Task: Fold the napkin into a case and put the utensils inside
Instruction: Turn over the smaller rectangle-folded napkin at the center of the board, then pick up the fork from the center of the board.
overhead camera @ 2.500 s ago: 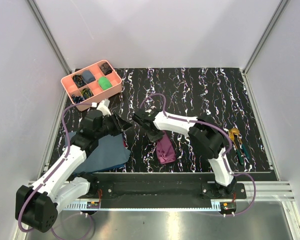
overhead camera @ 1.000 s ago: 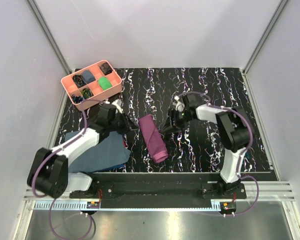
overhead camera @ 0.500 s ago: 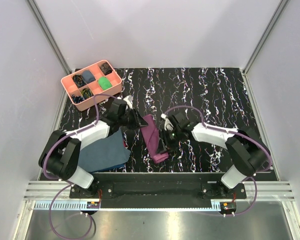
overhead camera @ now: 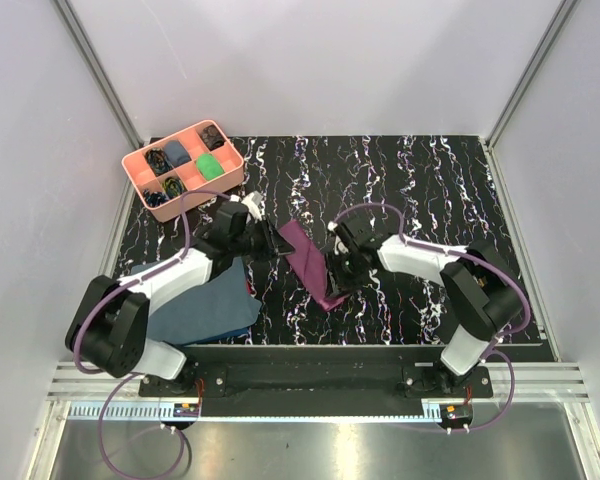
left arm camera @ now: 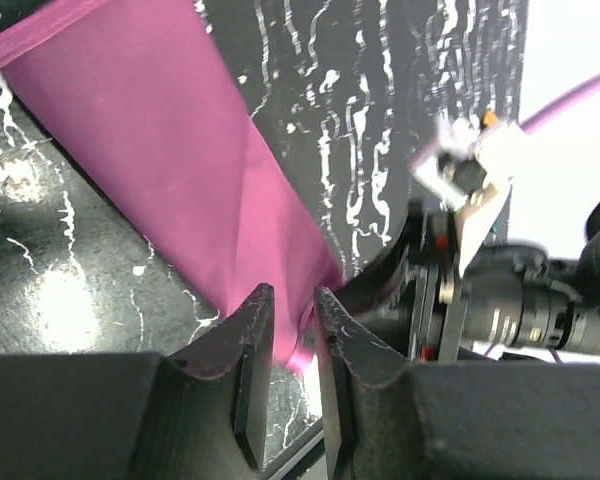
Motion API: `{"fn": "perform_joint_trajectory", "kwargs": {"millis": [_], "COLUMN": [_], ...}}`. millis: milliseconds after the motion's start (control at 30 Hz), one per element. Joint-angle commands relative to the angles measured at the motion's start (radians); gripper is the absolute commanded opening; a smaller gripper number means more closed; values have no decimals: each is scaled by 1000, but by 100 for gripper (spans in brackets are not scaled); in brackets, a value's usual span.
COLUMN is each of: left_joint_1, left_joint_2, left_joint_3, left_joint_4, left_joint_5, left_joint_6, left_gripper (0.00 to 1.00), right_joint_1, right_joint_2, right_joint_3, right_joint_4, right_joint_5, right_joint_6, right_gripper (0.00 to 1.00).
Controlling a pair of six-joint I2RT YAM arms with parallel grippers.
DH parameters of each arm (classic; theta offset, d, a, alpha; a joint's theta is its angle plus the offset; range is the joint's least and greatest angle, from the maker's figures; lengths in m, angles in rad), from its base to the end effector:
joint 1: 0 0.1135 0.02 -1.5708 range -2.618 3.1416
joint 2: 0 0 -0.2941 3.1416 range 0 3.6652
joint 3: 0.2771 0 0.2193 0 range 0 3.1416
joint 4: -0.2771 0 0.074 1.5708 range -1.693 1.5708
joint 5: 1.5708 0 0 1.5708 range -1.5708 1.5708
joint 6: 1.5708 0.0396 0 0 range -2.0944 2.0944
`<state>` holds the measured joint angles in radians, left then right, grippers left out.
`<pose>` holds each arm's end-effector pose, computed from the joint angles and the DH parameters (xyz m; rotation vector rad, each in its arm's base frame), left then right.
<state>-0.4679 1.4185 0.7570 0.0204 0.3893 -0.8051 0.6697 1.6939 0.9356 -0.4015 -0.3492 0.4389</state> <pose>0.2318 -0.1340 0.2558 -0.1678 2.3924 -1.0898 0.2228 0.1937 0.2019 -0.4370 2.8499 0.7482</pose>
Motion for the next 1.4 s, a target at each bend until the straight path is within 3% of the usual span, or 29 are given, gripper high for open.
{"fn": "perform_joint_trajectory", "kwargs": {"millis": [0, 100, 167, 267, 367, 633, 867, 1067, 1167, 1233, 1267, 1300, 1367], "left_joint_1": [-3, -3, -2, -2, 0, 0, -2, -2, 0, 0, 0, -2, -2], "left_joint_2": [-70, -107, -127, -138, -145, -182, -211, -214, -202, -199, -205, -211, -236], "left_joint_3": [-5, 2, 5, 15, 18, 12, 1, 8, 22, 33, 36, 36, 35], "left_joint_4": [12, -17, -17, -39, -40, -71, -86, -99, -97, -111, -115, -117, -122], "left_joint_5": [11, -18, -30, -33, -29, -1, 16, 36, 54, 75, 82, 86, 85], "left_joint_6": [14, 27, 35, 35, 32, 35, 43, 58, 61, 67, 70, 78, 87], "left_gripper": [25, 26, 26, 27, 27, 27, 27, 27, 27, 27, 27, 28, 29], "right_joint_1": [-10, 27, 47, 82, 96, 87, -74, -206, -268, -292, -294, -294, -300], "right_joint_2": [-34, -94, -106, -114, -94, -43, 51, 205, 356, 415, 420, 399, 287], "right_joint_3": [147, 180, 172, 96, 13, -24, 43, 251, 556, 702, 800, 808, 778], "right_joint_4": [-193, -243, -214, -35, 134, 165, 101, 59, 24, -118, -190, -264, -287], "right_joint_5": [243, 228, 114, -46, -86, 139, 246, 398, 406, 418, 449, 484, 551], "right_joint_6": [-86, -48, -11, 110, 243, 297, 235, 85, -4, -26, -37, -37, -20], "right_gripper": [45, 50, 51, 51, 49, 47, 47, 49, 51, 54, 58, 70, 82]}}
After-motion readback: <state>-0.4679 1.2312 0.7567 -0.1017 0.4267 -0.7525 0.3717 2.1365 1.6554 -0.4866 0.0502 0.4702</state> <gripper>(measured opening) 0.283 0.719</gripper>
